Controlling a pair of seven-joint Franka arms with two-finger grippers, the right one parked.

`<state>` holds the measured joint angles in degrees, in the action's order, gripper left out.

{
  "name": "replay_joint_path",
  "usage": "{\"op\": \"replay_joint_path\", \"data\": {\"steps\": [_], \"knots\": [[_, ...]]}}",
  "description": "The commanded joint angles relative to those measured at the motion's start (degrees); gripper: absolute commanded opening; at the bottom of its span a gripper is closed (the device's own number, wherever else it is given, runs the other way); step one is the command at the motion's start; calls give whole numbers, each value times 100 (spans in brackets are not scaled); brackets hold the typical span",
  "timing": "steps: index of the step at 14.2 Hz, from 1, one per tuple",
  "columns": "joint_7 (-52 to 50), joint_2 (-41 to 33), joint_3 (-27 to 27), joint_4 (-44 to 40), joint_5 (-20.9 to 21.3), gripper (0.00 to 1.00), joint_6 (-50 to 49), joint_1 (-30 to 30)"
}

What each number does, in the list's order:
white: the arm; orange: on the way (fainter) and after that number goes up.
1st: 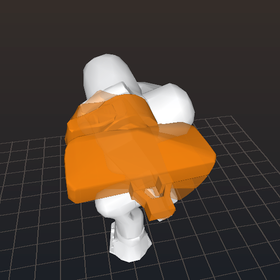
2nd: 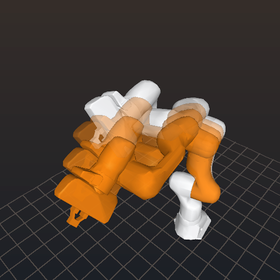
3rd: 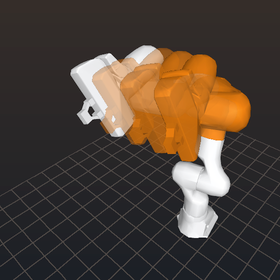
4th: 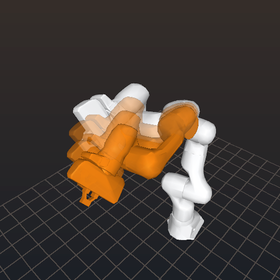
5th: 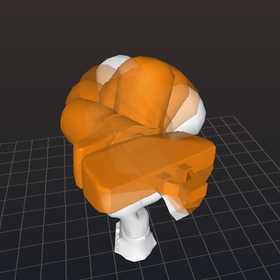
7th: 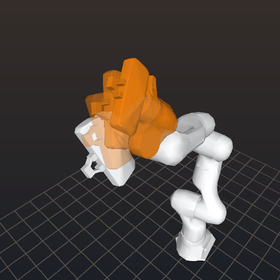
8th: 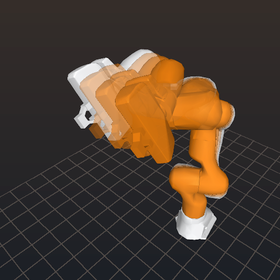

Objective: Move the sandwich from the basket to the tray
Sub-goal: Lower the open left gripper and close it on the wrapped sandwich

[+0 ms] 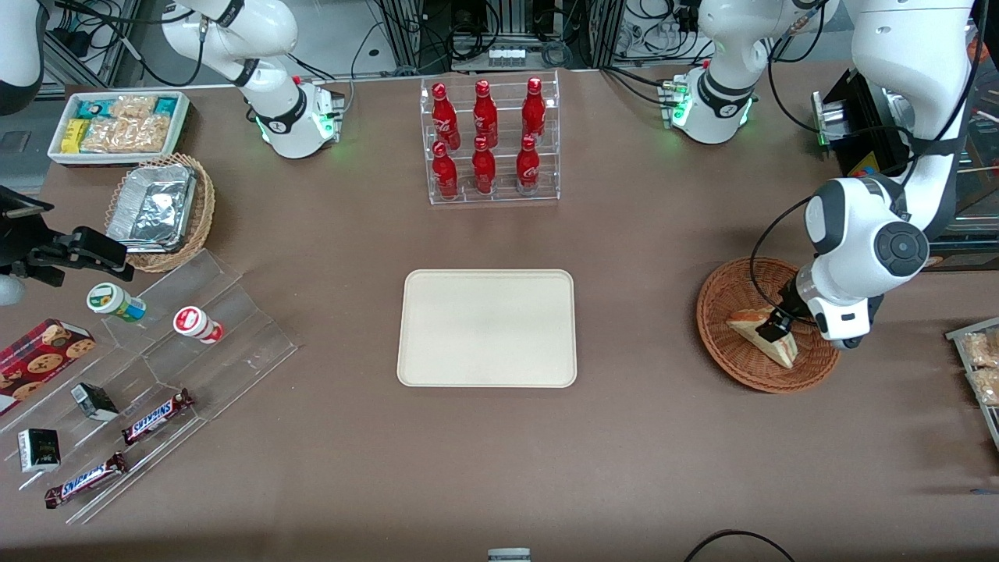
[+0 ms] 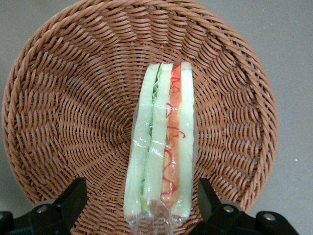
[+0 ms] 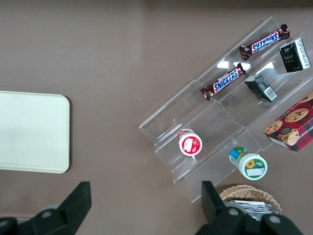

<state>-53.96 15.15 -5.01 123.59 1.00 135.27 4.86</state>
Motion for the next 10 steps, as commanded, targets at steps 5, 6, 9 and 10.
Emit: {"op": "replay_joint_path", "data": {"steps": [5,6,9,10], "knots": [[-132,93,-8,113,85,81,386,15],[-132,102,-8,104,85,71,386,15],[-132,102,-8,43,85,35,369,24],[-132,102,-8,-9,85,24,334,24]]}}
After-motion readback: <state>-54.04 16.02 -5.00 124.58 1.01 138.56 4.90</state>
